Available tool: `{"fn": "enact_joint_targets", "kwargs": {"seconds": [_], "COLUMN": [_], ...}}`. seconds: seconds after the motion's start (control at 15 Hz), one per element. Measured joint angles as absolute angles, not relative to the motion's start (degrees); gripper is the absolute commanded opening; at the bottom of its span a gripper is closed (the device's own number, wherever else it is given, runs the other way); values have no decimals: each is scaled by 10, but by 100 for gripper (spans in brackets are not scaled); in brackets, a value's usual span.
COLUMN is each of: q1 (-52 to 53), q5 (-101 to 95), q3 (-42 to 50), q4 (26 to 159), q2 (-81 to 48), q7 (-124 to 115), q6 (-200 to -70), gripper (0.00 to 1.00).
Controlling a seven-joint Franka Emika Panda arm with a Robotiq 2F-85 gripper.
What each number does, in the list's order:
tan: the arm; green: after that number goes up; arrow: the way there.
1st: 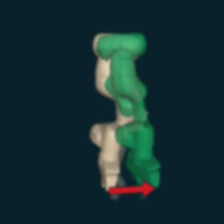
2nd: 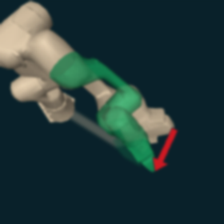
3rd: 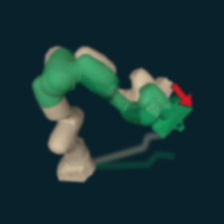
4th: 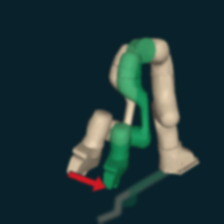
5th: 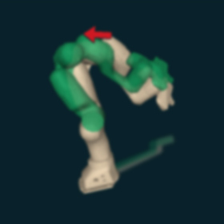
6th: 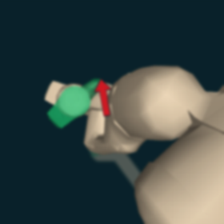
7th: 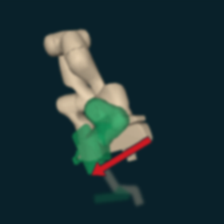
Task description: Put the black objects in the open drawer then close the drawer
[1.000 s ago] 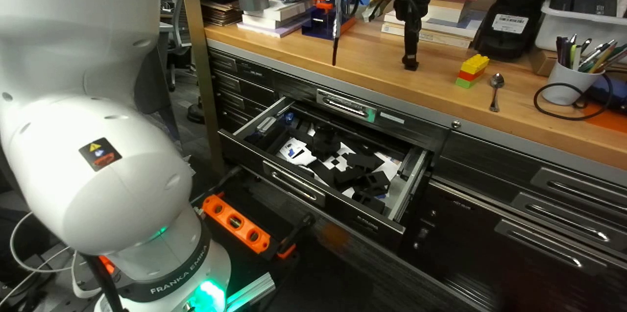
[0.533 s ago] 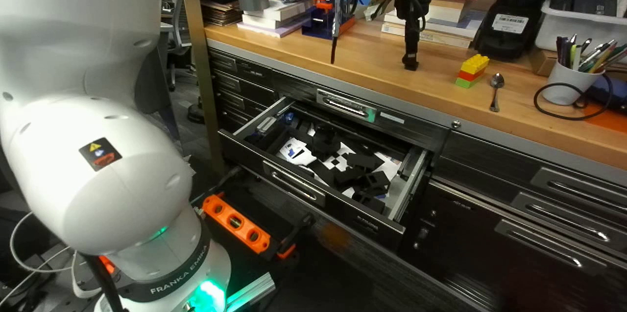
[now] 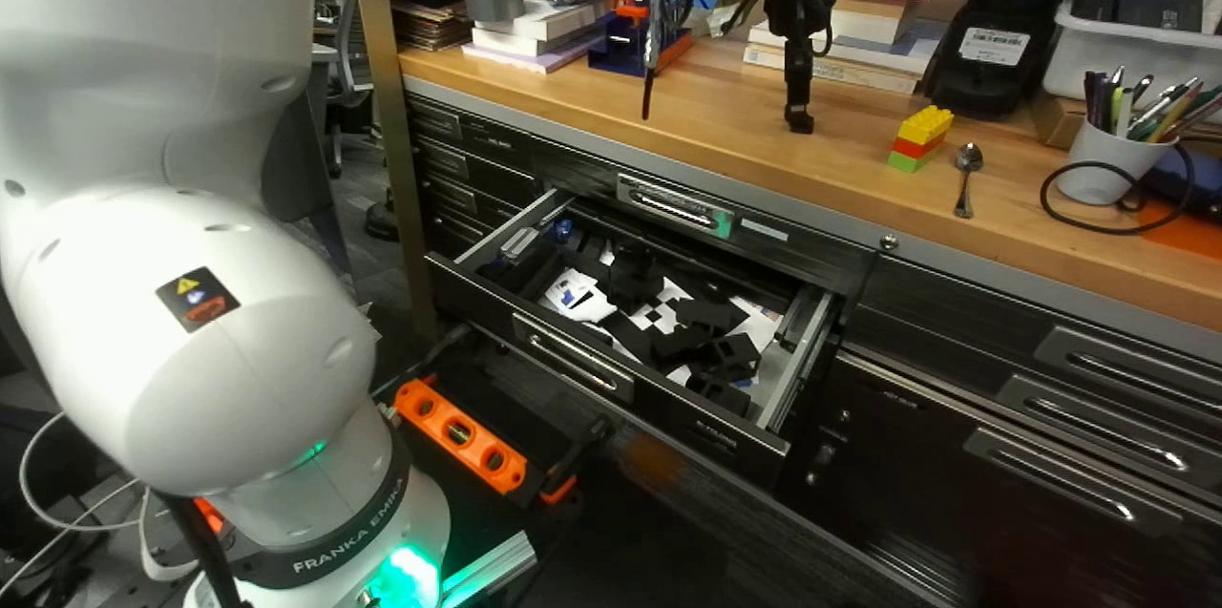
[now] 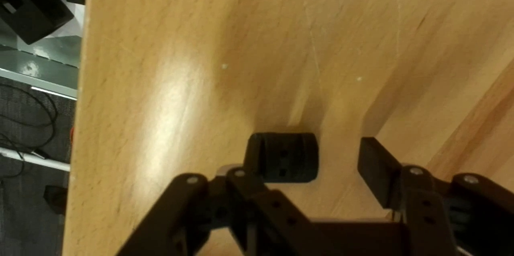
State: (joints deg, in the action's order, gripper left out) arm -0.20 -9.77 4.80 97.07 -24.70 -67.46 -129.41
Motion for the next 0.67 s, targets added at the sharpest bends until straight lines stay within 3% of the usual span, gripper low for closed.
{"fn": "enact_joint_targets", "kwargs": {"seconds": [0.27, 0.67], "q1": [-1, 1], "q5": [-98, -97], "q3": [48, 48], "q4": [965, 966], "q2": [-247, -243], "q7": [-669, -661], "q6": [-1286, -1276], "gripper": [14, 17]}}
